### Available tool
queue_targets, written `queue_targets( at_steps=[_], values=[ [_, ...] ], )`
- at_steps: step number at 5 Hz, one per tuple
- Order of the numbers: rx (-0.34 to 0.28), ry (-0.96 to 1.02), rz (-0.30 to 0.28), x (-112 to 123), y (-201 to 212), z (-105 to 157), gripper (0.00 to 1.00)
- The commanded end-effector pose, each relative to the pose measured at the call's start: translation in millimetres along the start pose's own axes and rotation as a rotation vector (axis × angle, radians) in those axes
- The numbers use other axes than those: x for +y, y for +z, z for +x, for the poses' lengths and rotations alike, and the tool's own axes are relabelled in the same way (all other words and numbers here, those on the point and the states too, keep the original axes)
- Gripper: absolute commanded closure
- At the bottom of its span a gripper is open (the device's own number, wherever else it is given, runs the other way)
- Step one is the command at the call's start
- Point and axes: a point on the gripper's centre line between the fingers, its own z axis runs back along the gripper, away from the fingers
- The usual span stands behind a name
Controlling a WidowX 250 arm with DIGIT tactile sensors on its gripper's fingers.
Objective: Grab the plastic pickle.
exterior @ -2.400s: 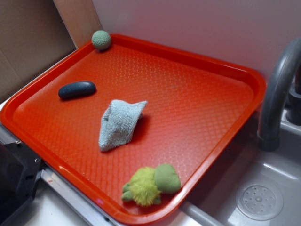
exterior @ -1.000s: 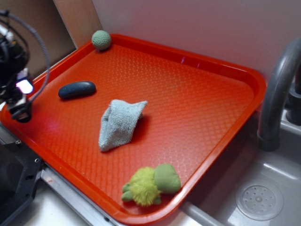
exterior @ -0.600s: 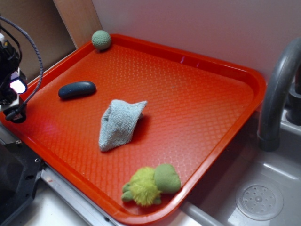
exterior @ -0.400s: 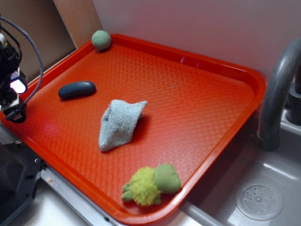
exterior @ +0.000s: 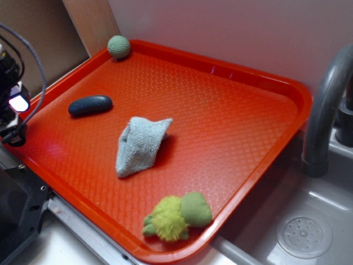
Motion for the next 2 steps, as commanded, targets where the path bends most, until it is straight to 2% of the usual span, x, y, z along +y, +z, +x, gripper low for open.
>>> queue_targets(
  at_steps=[1, 2],
  values=[
    [-0.010, 0.053, 0.082, -4, 27, 63, 0.00],
    [0.004, 0.031, 0.071, -23, 31, 133, 0.00]
  ],
)
